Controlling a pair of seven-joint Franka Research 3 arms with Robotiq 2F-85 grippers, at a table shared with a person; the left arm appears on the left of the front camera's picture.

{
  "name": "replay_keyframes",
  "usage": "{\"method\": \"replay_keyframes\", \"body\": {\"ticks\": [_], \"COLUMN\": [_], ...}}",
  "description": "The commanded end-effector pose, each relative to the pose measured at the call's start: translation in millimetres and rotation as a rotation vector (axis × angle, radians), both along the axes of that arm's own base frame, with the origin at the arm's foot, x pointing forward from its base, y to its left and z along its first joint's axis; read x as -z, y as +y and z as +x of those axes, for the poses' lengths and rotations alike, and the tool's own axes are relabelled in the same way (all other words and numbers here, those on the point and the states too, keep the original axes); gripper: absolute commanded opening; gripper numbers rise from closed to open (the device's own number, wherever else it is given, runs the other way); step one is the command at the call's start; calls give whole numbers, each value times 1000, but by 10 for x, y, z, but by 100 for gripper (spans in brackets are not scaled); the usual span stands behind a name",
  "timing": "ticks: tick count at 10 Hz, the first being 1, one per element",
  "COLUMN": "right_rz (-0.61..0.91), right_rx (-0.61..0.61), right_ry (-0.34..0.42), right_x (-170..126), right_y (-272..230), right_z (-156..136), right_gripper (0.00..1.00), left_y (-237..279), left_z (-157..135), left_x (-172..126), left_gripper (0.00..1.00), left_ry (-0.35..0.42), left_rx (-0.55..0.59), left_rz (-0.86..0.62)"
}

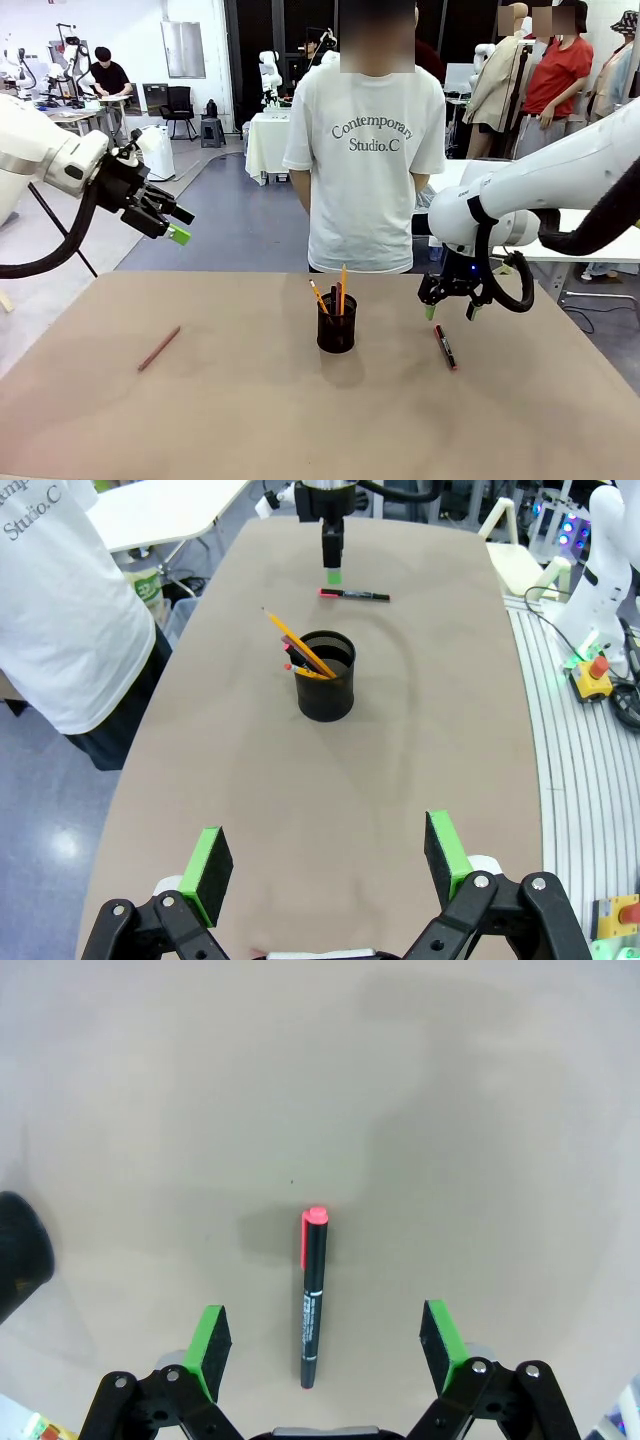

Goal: Place the pens into the pen holder.
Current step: Pick up a writing instrument from the table and place it into the Pen holder.

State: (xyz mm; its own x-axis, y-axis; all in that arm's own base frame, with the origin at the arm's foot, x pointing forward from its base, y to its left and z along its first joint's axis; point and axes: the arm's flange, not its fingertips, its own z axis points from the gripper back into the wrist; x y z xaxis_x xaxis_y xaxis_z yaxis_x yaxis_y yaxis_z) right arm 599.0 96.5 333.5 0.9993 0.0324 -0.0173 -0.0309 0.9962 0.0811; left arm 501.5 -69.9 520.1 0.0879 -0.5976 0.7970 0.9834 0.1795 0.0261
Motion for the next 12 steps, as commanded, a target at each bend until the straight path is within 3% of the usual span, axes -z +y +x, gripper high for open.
{"method": "replay_keyframes", "body": {"ticks": [1, 6, 7, 11, 12], "right_rz": [-54, -74, -76, -107, -105], "right_rx": [23, 23, -57, -52, -51], "right_ry": [43, 60, 40, 65, 66], "right_x": [70, 264, 276, 313, 329], "right_y": [48, 86, 75, 113, 123], "right_z": [86, 54, 52, 57, 53], "right_gripper": [100, 100, 95, 15, 0], "left_y": [9, 9, 9, 9, 9], "left_z": [-10, -10, -10, -10, -10], "left_x": [-5, -5, -5, -5, -5], "left_gripper": [100, 100, 100, 100, 100], "left_ry": [2, 2, 2, 2, 2], "left_rx": [7, 7, 7, 7, 7], "left_rz": [11, 11, 11, 11, 11]}}
